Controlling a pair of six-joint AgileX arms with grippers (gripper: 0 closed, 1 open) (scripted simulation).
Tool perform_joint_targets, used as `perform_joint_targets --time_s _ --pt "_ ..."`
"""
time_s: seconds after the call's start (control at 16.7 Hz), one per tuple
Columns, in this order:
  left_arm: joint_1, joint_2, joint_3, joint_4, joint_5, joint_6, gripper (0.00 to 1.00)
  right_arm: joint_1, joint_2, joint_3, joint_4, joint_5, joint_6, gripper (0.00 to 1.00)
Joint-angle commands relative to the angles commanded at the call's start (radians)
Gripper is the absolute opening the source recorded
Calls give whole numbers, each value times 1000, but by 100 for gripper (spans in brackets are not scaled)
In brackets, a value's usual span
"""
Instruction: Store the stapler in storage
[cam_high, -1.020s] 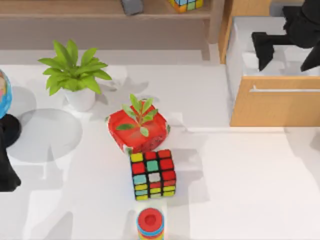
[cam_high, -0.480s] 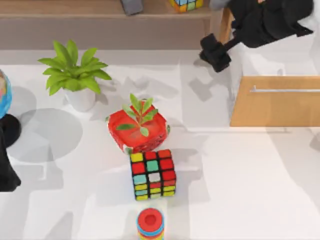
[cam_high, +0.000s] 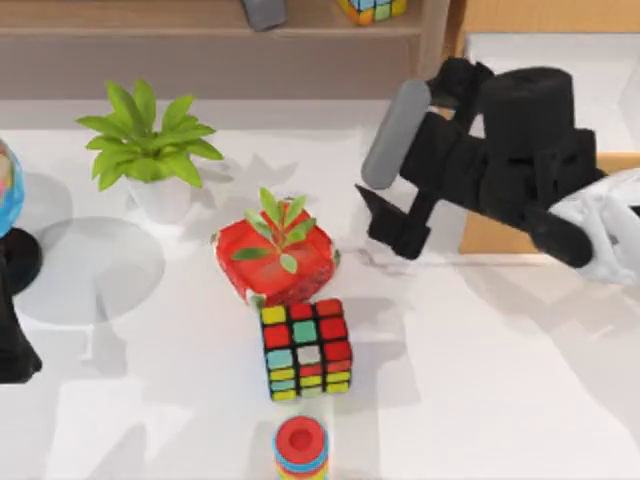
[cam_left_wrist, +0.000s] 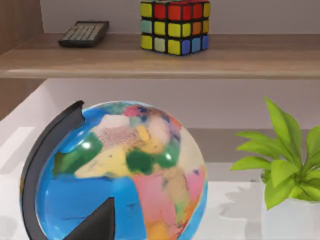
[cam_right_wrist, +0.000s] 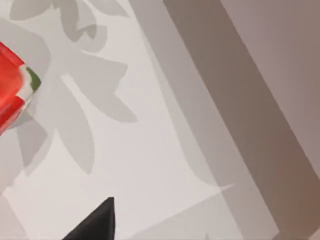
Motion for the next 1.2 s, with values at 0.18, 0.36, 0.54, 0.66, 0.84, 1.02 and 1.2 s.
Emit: perform_joint_targets --time_s 0.18,0.36,0.54,0.66,0.84,1.02,1.2 --pt "0 0 0 0 0 0 100 10 -14 -221 356 108 -200 100" --pt "0 0 0 0 0 0 100 -7 -4 -413 680 223 -388 100" --pt "0 0 0 0 0 0 100 -46 29 -568 950 328 -551 100" --pt "0 0 0 0 0 0 100 -81 58 -645 1093 389 -640 100" --pt "0 0 0 0 0 0 100 -138 101 -714 1239 458 -735 100" --pt "0 0 0 0 0 0 100 -167 124 -736 1294 488 -773 100" --pt "0 0 0 0 0 0 100 -167 124 -736 1294 488 -773 100"
